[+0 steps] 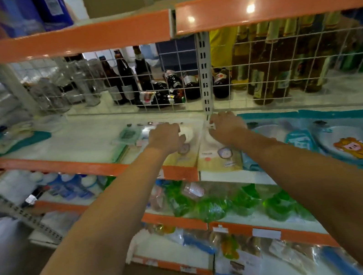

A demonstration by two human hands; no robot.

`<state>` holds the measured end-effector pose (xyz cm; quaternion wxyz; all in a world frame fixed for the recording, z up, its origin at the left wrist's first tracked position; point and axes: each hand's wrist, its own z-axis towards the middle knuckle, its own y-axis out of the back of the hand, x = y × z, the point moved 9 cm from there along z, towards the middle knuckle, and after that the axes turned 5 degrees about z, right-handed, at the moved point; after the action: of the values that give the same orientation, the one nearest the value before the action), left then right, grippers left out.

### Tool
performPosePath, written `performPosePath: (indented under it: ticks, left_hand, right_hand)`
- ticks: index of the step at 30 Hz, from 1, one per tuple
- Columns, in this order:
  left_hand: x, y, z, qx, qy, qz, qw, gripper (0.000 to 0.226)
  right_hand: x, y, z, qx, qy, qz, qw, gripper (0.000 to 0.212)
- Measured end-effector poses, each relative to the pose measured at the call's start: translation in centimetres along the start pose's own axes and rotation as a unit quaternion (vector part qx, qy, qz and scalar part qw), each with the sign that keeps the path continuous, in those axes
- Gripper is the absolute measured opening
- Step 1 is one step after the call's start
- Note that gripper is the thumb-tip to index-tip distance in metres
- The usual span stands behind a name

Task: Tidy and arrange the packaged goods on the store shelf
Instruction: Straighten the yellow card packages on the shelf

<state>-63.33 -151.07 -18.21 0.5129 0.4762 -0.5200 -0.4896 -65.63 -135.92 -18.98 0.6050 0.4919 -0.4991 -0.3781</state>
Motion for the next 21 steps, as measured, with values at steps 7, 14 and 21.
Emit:
performPosePath:
  ticks: [7,14,21]
  left_hand:
    - [9.5,-0.5,-1.1,0.004,0.050,0.010,0.999,0.042]
    - [19.0,-0.5,-1.8,0.007,0.082,0.054,0.995,0.046]
    - [27.0,-2.0,-2.3,0.030,0.115,0.041,0.992,0.046]
  right_hand:
    - [10.7,-3.0,1.9,0.017,0.040,-0.030,0.999,0.044]
    - [21.1,-5.6,3.7,0.018,0.064,-0.011,0.998,0.041]
    - [29.7,-9.1,5.6,0.038,0.132,-0.023,0.990,0.044]
